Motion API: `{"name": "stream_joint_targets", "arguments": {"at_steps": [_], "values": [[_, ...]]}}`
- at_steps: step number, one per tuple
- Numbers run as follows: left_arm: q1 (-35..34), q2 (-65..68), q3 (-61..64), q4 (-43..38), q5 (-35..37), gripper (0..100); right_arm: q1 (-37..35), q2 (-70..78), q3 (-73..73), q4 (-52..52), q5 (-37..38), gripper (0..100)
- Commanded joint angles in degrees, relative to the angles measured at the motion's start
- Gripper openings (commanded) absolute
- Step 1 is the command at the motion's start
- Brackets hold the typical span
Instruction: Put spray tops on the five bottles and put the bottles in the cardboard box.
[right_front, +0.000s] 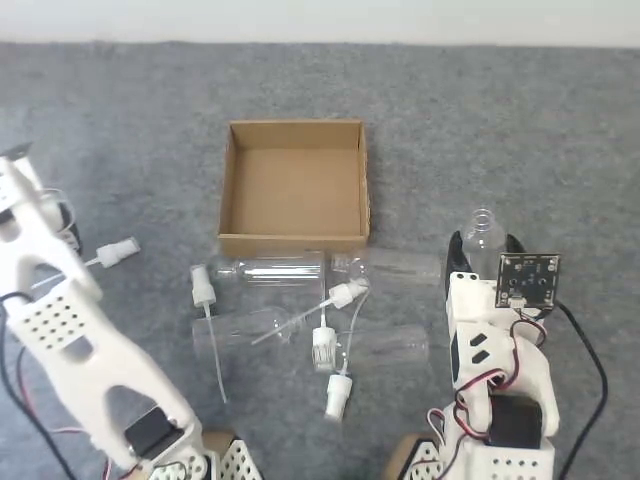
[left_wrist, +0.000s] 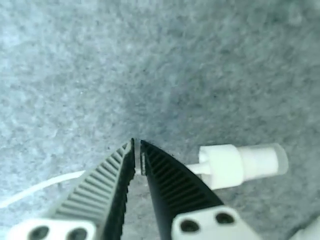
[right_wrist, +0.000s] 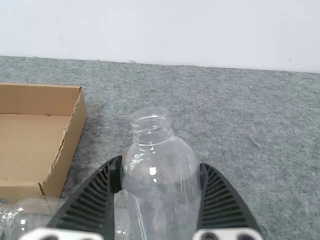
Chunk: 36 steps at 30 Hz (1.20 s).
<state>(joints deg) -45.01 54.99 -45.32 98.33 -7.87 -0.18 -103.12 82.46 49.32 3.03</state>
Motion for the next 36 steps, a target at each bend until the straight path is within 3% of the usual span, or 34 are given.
{"name": "stream_joint_targets", "arguments": {"at_steps": [1, 7, 15, 25, 36], "values": [[-0.79, -1.49, -2.68, 2.37, -2.73, 1, 0.22, -0.84, -0.62, -1.01, -0.18, 4.4], [-1.49, -5.71, -0.04, 2.37, -3.6, 1, 0.22, -0.84, -0.62, -1.1, -0.18, 4.4], [-0.35, -16.79, 9.8, 2.29, -10.73, 1, 0.22, -0.84, -0.53, -1.19, -0.09, 4.4], [-0.26, -20.66, 10.24, 2.2, -28.48, 1, 0.22, -0.84, -0.09, -1.36, -0.09, 4.5], [0.09, -21.27, 10.33, 2.29, -34.81, 1, 0.22, -0.84, -0.09, -1.36, -0.09, 4.5]]}}
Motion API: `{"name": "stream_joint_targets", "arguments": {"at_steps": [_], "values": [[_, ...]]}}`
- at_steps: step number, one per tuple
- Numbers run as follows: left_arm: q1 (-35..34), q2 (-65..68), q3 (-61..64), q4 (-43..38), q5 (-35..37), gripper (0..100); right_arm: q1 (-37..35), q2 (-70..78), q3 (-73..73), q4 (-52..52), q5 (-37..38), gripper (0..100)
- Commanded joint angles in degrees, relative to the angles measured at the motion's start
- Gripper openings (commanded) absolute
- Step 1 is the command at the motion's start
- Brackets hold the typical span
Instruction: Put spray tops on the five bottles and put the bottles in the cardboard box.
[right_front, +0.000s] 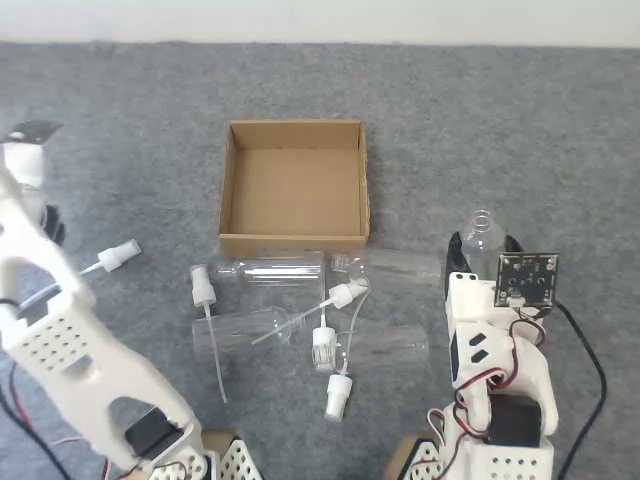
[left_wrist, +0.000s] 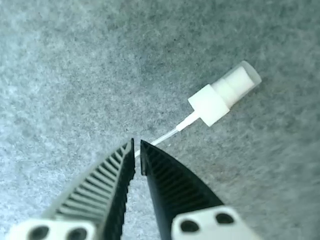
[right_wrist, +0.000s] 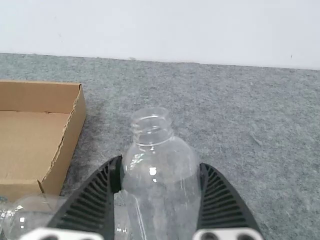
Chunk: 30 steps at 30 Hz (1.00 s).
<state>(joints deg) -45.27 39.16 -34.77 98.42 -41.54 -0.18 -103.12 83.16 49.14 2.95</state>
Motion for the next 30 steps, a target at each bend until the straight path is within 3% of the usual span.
{"name": "stream_joint_targets", "arguments": {"at_steps": [1, 14, 30], "values": [[0.35, -5.45, -0.22, 2.2, -1.14, 1, 0.22, -0.84, -0.79, -1.19, 0.0, 4.5], [0.53, -5.8, -0.13, 2.2, -2.99, 1, 0.22, -0.84, -0.79, -1.19, 0.0, 4.5], [3.25, -17.58, 6.99, 2.2, -3.16, 2, 0.22, -0.84, -0.79, -1.19, 0.0, 4.5]]}}
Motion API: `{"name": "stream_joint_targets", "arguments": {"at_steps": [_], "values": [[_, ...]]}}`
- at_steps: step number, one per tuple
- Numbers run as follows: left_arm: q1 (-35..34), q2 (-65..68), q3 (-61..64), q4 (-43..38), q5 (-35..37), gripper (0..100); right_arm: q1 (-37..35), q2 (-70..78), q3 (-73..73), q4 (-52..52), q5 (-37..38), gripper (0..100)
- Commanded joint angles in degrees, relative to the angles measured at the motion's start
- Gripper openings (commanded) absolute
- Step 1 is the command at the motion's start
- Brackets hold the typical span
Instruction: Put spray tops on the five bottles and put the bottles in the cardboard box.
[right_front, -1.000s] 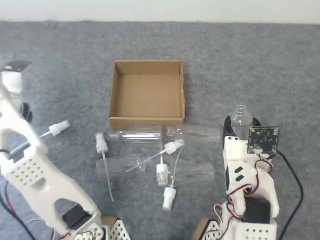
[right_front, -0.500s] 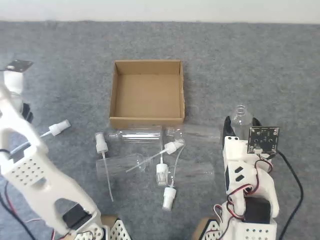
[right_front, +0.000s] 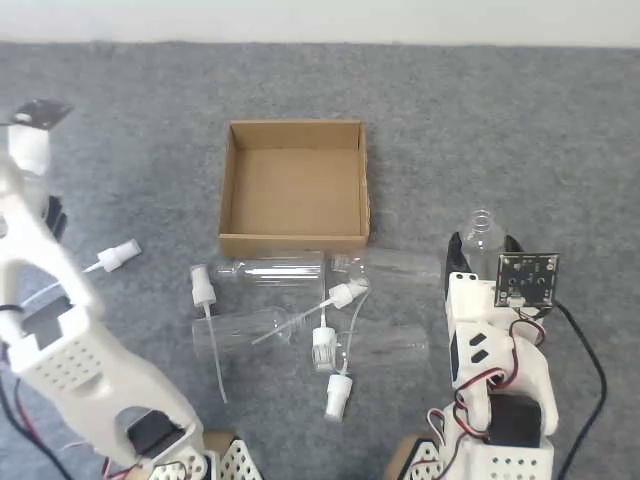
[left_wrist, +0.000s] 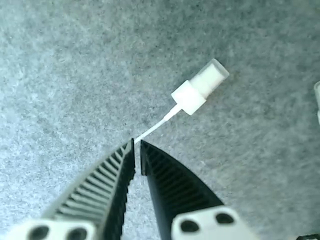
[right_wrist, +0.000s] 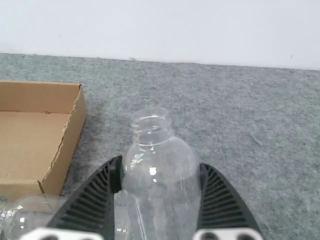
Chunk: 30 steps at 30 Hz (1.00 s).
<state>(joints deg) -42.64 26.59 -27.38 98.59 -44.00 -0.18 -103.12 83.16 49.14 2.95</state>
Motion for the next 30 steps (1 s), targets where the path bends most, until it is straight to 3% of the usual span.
{"name": "stream_joint_targets", "arguments": {"at_steps": [1, 8, 16, 21, 30], "values": [[0.62, -5.19, -0.4, 2.02, -1.32, 2, 0.22, -0.84, -0.79, -1.19, 0.0, 4.5], [0.7, -4.66, -0.48, -0.26, -8.18, 2, 0.22, -0.84, -0.79, -1.19, 0.0, 4.5], [0.7, -3.6, -0.75, -1.05, -10.11, 21, 0.22, -0.84, -0.79, -1.19, 0.0, 4.5], [1.32, 1.67, -1.45, -4.31, -14.77, 22, 0.22, -0.84, -0.79, -1.19, 0.0, 4.5], [1.93, 8.09, -1.45, -9.76, -16.97, 22, 0.22, -0.84, -0.7, -1.19, 0.0, 4.5]]}}
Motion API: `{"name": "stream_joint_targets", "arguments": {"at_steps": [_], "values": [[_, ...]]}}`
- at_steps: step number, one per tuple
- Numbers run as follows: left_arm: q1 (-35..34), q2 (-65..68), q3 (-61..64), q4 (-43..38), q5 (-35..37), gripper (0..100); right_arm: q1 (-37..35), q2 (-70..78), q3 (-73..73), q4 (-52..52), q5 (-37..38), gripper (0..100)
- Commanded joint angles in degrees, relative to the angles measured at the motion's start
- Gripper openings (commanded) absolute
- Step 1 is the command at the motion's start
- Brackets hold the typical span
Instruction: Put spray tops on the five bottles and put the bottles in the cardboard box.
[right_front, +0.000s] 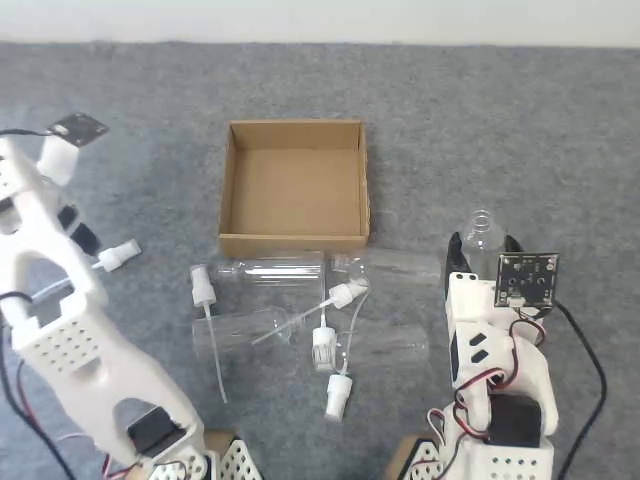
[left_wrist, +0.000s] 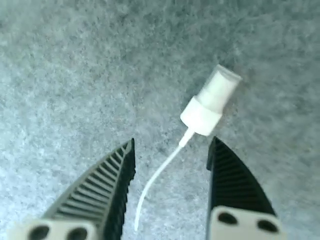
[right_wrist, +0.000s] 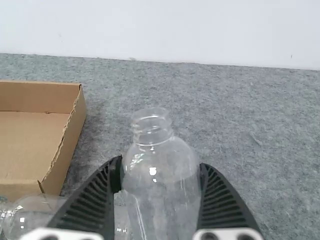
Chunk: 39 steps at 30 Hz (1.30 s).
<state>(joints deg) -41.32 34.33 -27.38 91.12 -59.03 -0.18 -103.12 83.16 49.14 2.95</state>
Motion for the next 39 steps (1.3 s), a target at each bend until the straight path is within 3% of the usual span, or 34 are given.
{"name": "stream_joint_targets", "arguments": {"at_steps": [1, 8, 14, 25, 32, 39], "values": [[0.88, 0.88, -1.45, -2.29, -2.64, 22, 0.22, -0.84, -0.7, -1.19, 0.0, 4.5], [2.73, 2.2, -1.19, -1.14, -3.34, 22, 0.22, -0.84, -0.7, -1.19, 0.0, 4.5], [3.78, 2.29, 0.48, 2.73, -9.32, 19, 0.22, -0.84, -0.7, -1.19, 0.0, 4.5], [3.6, 2.29, 9.45, -5.8, -9.49, 16, 0.22, -0.84, -0.7, -1.19, 0.0, 4.5], [3.69, 2.2, 9.63, -5.27, -9.41, 1, 0.22, -0.84, -0.7, -1.19, 0.0, 4.5], [3.6, 1.49, 7.69, 1.05, -9.32, 1, 0.22, -0.84, -0.7, -1.19, 0.0, 4.5]]}}
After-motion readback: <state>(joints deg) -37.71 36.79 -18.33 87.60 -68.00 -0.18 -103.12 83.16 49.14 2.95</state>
